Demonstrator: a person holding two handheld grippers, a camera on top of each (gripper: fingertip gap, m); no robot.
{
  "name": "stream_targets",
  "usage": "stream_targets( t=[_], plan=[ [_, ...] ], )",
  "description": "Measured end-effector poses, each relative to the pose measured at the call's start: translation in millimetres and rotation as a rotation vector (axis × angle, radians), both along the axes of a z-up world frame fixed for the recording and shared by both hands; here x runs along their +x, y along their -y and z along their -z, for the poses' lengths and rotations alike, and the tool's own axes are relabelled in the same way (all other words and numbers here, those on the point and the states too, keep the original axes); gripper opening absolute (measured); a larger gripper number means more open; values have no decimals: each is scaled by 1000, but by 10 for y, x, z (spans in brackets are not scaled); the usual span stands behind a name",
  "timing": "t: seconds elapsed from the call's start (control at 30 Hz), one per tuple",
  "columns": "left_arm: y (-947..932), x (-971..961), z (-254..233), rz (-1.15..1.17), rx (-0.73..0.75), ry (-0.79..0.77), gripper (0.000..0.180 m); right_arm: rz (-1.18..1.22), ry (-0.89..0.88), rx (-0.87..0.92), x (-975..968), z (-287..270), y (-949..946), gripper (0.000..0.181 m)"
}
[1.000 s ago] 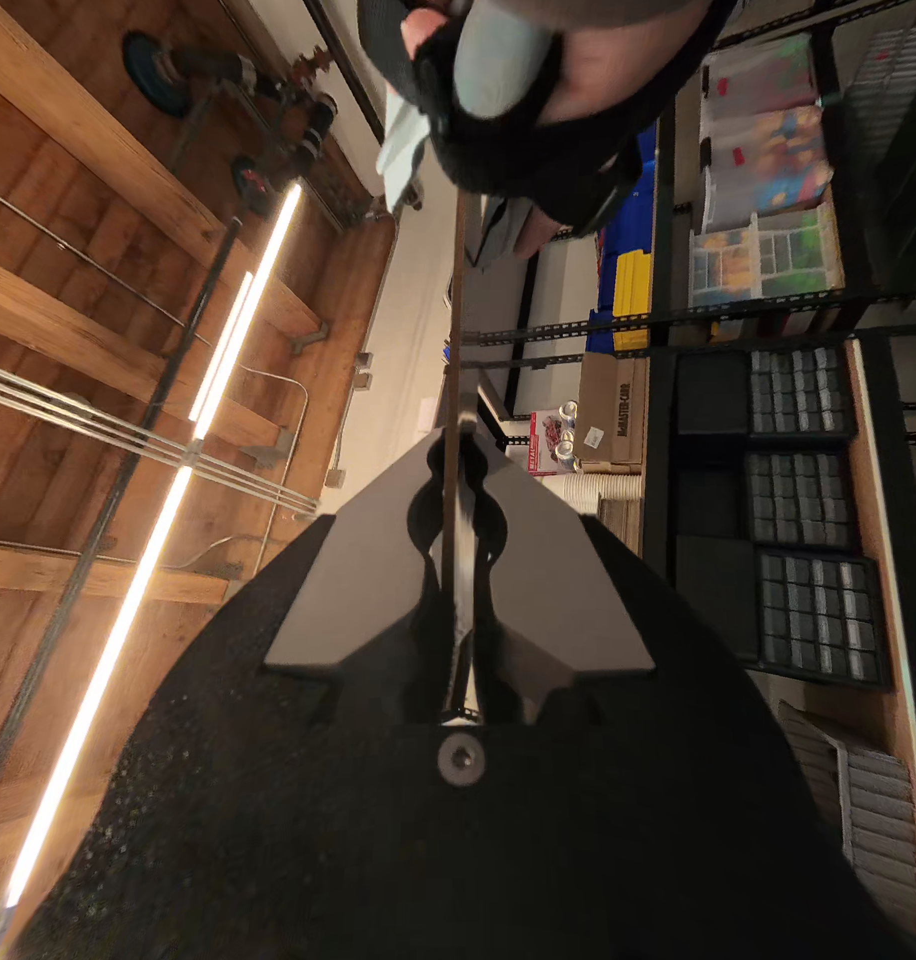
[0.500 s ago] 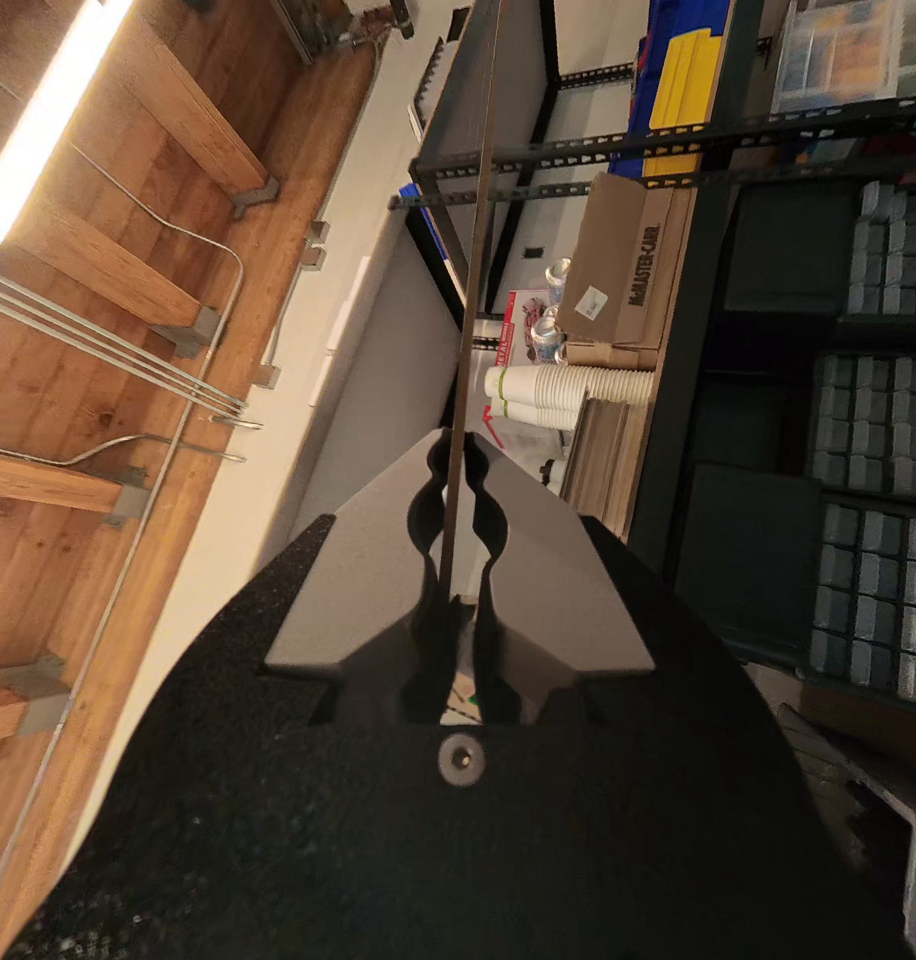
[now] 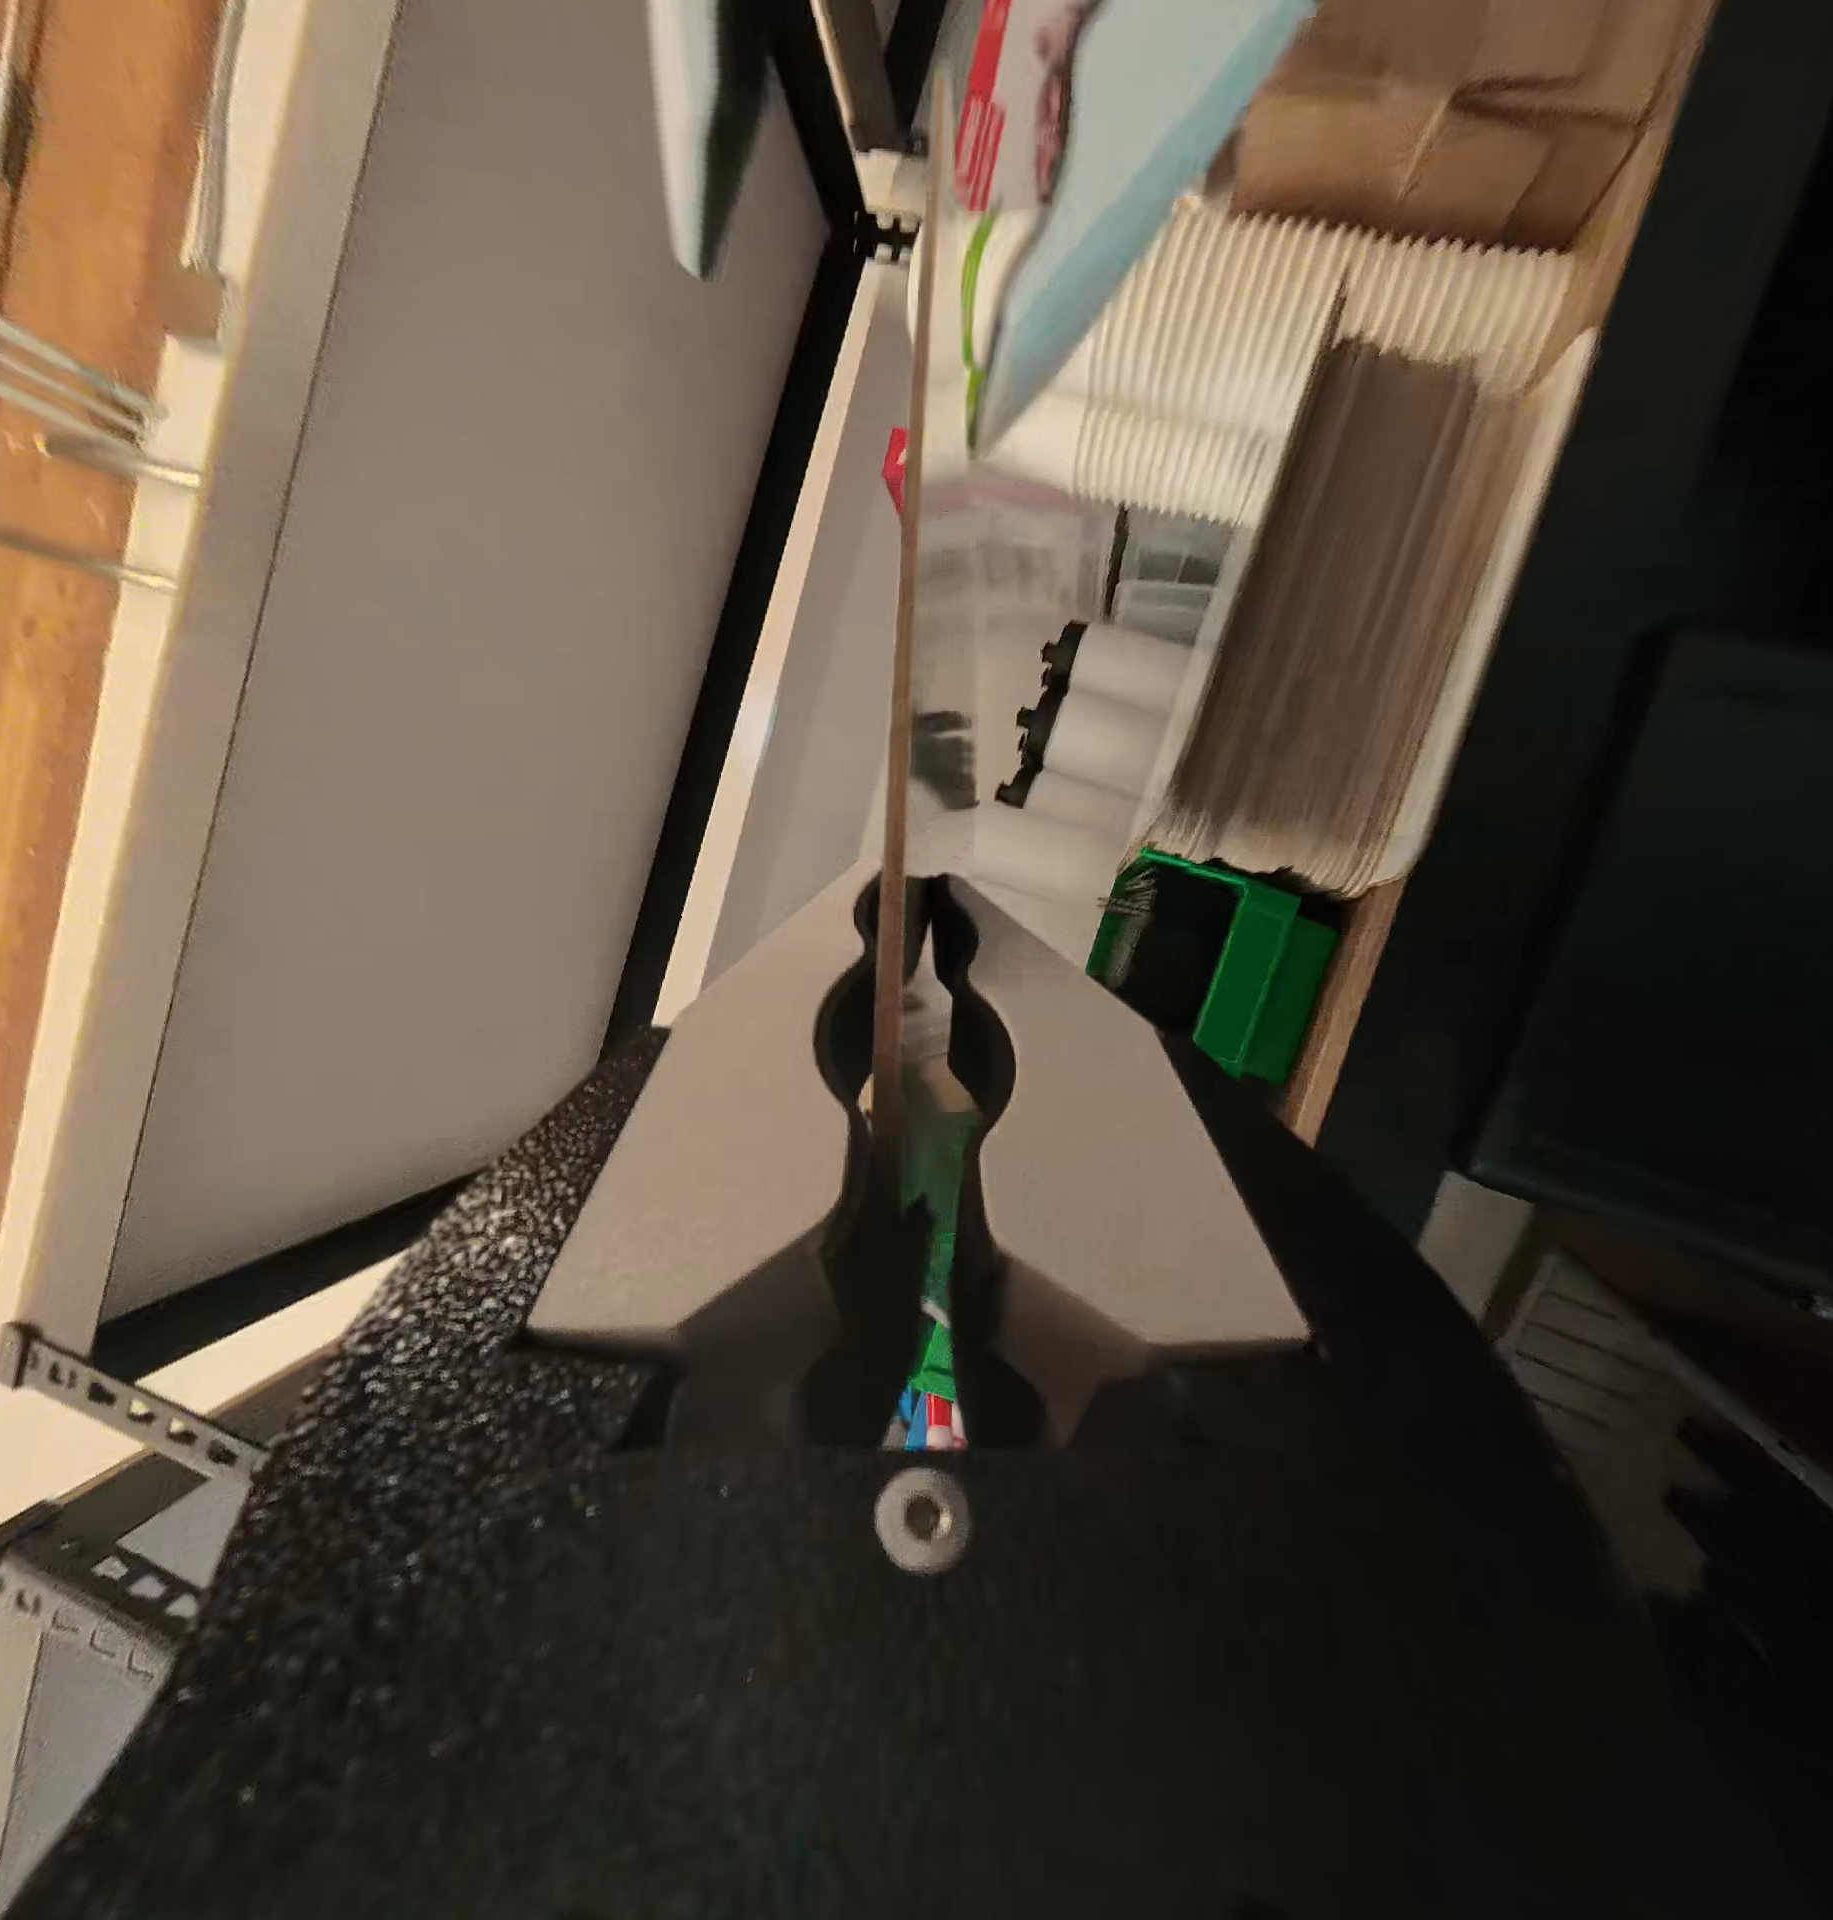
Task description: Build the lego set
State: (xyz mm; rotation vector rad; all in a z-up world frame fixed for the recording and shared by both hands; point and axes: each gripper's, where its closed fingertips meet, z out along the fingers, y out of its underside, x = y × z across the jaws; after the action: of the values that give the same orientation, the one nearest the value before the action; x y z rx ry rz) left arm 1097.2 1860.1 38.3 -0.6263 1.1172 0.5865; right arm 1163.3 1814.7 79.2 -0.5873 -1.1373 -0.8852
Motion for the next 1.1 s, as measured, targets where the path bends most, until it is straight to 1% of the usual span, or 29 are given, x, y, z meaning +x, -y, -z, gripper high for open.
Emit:
stream_targets(
  t=[0.1,0.13,0.17,0.3,0.37,0.43,0.5,0.57,0.63,0.7,0.73,0.77,0.8,0.83,0.87,0.9,0.97,1.0,1.03,1.07,1.1],
  plan=[
    [-292,161,-135,-21,-30,47,2,-51,146,-55,144,142,-556,53],
    [-374,244,-190,-22,-39,53,2,-88,169,-52,187,156,-671,53],
    [-459,337,-232,-36,-42,44,3,-113,174,-30,234,134,-767,54],
    [-749,732,-322,-134,-51,-61,3,-210,143,124,478,-149,-913,71],
    [-797,951,-344,-138,-68,-104,3,-264,155,116,538,-187,-995,74],
    [-817,1162,-348,-126,-89,-149,3,-245,164,133,620,-233,-1197,73],
    [-837,1320,-383,-111,-91,-158,4,-226,184,79,703,-180,-1429,44],
    [-914,1397,-399,-93,-122,-148,3,-272,149,10,786,-144,-1533,30],
    [-963,1433,-424,-72,-96,-148,7,-309,133,-64,859,-81,-1591,13],
    [-905,1385,-494,-56,-15,-142,21,-370,123,-99,902,-21,-1601,4],
    [-868,1319,-541,-58,22,-126,35,-397,109,-101,944,-18,-1606,4],
    [-855,1246,-558,-62,24,-115,52,-437,100,-116,984,-1,-1597,3],
    [-874,1167,-549,-72,2,-106,64,-481,84,-144,1032,11,-1582,3],
    [-912,1095,-523,-78,-22,-116,71,-516,64,-172,1095,10,-1575,3],
    [-964,1037,-504,-81,-36,-132,72,-548,69,-196,1153,31,-1564,3],
    [-1011,986,-528,-85,-24,-136,70,-577,90,-213,1200,66,-1550,4],
    [-1058,960,-532,-67,14,-200,55,-612,148,-247,1235,167,-1526,3],
    [-1054,997,-438,-30,-2,-271,41,-605,167,-271,1249,216,-1541,2],
    [-1062,1031,-287,-3,-54,-357,12,-598,178,-287,1268,248,-1561,2],
    [-1076,1068,-246,10,-83,-362,5,-594,173,-305,1296,261,-1587,1],
    [-1111,1106,-177,9,-137,-366,3,-588,146,-337,1335,256,-1633,2]
  ],
)
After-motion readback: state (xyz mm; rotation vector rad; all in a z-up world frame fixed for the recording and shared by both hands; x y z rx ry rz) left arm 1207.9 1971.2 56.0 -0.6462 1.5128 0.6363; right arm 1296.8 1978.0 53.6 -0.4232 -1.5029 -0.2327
